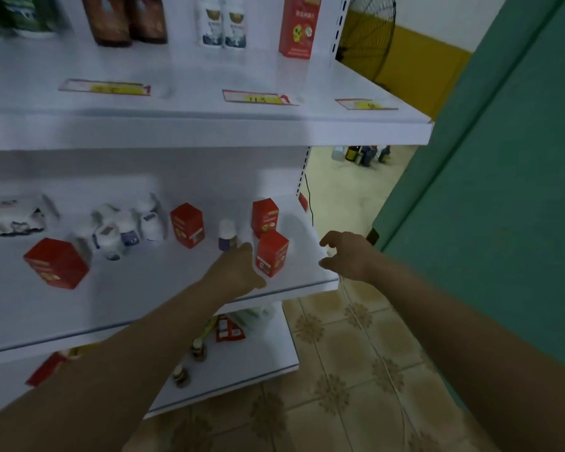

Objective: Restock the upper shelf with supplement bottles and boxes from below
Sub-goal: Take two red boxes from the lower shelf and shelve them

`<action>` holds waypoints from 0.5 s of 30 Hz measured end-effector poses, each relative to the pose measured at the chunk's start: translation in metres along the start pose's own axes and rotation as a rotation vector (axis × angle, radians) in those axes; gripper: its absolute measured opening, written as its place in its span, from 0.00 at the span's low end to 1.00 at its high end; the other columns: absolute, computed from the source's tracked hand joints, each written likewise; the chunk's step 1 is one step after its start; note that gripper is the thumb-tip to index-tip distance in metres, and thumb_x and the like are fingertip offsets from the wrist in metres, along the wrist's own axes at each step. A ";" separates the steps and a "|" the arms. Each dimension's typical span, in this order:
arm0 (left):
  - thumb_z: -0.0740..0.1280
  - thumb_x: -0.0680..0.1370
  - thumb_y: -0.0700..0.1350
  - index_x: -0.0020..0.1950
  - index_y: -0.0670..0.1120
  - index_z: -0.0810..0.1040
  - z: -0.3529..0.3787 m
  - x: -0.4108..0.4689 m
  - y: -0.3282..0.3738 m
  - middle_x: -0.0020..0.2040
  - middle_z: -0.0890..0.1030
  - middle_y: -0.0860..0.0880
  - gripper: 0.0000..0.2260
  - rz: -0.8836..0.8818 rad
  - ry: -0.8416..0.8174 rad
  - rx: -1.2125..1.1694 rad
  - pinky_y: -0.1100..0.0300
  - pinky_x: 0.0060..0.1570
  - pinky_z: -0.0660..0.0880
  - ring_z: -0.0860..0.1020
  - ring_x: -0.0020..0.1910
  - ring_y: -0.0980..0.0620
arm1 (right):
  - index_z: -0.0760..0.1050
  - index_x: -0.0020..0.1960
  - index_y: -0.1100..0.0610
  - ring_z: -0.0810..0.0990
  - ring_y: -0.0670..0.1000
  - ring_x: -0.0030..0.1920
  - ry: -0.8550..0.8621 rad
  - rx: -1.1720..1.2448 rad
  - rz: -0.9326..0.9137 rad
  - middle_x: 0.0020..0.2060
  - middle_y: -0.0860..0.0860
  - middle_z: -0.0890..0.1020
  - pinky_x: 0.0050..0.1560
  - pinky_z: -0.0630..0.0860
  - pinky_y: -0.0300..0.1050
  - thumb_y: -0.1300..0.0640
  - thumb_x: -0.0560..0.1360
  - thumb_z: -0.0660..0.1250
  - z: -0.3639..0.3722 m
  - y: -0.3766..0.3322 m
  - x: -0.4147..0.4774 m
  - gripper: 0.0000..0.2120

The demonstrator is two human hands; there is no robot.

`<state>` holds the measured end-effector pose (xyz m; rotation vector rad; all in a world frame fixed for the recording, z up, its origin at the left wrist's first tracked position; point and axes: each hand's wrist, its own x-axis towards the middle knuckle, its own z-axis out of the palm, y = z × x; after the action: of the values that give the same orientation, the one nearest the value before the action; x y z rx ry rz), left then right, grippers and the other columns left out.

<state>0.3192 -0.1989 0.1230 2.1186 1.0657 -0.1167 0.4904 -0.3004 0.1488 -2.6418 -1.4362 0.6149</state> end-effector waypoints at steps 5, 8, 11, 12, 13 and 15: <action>0.71 0.74 0.43 0.72 0.38 0.60 0.024 0.053 0.004 0.71 0.67 0.39 0.32 -0.107 0.016 -0.105 0.57 0.65 0.65 0.68 0.69 0.44 | 0.64 0.71 0.56 0.75 0.56 0.60 -0.061 0.035 -0.048 0.64 0.57 0.73 0.51 0.70 0.41 0.57 0.77 0.64 0.004 0.030 0.072 0.24; 0.71 0.74 0.44 0.73 0.38 0.58 0.036 0.083 0.004 0.72 0.66 0.40 0.33 -0.171 0.041 -0.127 0.57 0.63 0.65 0.68 0.67 0.46 | 0.64 0.72 0.56 0.75 0.55 0.61 -0.078 0.024 -0.106 0.64 0.57 0.73 0.53 0.71 0.42 0.58 0.76 0.65 0.009 0.040 0.120 0.26; 0.71 0.73 0.44 0.73 0.38 0.57 0.044 0.110 0.004 0.72 0.65 0.41 0.35 -0.209 0.080 -0.168 0.58 0.61 0.66 0.69 0.60 0.50 | 0.61 0.73 0.57 0.74 0.55 0.62 -0.092 0.002 -0.187 0.66 0.57 0.72 0.53 0.69 0.39 0.60 0.75 0.66 0.018 0.040 0.166 0.29; 0.72 0.73 0.44 0.74 0.39 0.56 0.046 0.118 0.004 0.73 0.65 0.41 0.36 -0.213 0.094 -0.176 0.59 0.63 0.66 0.69 0.64 0.49 | 0.59 0.74 0.57 0.72 0.55 0.65 -0.092 -0.011 -0.216 0.68 0.57 0.70 0.56 0.69 0.40 0.61 0.75 0.67 0.021 0.039 0.182 0.30; 0.72 0.73 0.44 0.74 0.39 0.55 0.048 0.128 0.003 0.73 0.65 0.42 0.36 -0.217 0.104 -0.192 0.61 0.61 0.67 0.68 0.68 0.47 | 0.57 0.75 0.57 0.69 0.55 0.69 -0.092 -0.029 -0.249 0.70 0.58 0.67 0.61 0.68 0.41 0.61 0.74 0.67 0.023 0.036 0.197 0.32; 0.71 0.74 0.43 0.75 0.41 0.55 0.051 0.144 0.002 0.73 0.65 0.43 0.35 -0.226 0.109 -0.245 0.66 0.52 0.69 0.68 0.69 0.47 | 0.53 0.76 0.58 0.62 0.56 0.73 -0.089 -0.057 -0.317 0.73 0.58 0.61 0.69 0.62 0.45 0.61 0.74 0.67 0.028 0.026 0.224 0.35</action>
<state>0.4259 -0.1392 0.0320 1.7987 1.3121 0.0220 0.6088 -0.1350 0.0474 -2.3746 -1.8716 0.6710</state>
